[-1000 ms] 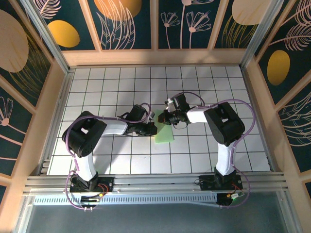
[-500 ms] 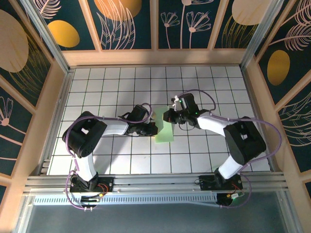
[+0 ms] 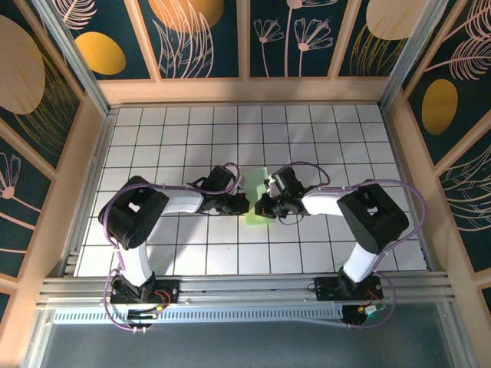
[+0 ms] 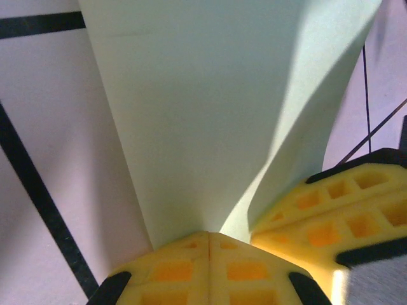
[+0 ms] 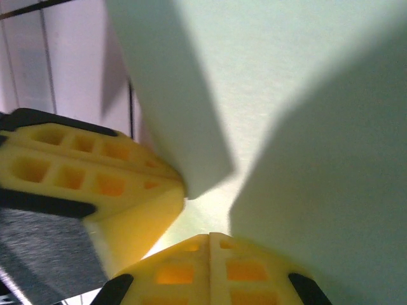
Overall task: Fold a paper plane with a square sheet of paper (fold left side to right side)
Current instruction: Hold the square sheet of paper at the center of the table, then first fold the square sheet of paper in half at the center of the table.
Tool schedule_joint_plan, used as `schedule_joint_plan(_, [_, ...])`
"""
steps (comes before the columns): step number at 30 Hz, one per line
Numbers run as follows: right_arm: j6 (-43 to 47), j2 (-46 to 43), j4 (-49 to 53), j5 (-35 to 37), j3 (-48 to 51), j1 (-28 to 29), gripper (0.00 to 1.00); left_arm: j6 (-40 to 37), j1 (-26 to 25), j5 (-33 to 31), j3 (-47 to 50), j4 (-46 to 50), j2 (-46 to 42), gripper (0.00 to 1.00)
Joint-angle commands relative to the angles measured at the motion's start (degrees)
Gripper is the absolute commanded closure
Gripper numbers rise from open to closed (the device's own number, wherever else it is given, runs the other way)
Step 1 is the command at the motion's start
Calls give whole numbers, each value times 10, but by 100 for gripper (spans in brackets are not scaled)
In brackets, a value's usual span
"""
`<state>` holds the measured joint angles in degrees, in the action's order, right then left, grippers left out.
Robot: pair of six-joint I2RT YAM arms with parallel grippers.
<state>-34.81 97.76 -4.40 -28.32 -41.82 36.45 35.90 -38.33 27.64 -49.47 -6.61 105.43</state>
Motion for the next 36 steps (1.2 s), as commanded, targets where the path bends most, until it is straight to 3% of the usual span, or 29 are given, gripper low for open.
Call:
schedule_joint_plan(1, [17,16,29,27,7,0,100,29,8,16,-12,-19,-12,100])
schedule_joint_plan(11, [38,42,55,54,5,-4,100,22,30,42,-43,-61,26,100])
schedule_joint_plan(36, [59,54,86,83,7,-8,100,-26,55,-40,-89,-16,93,100])
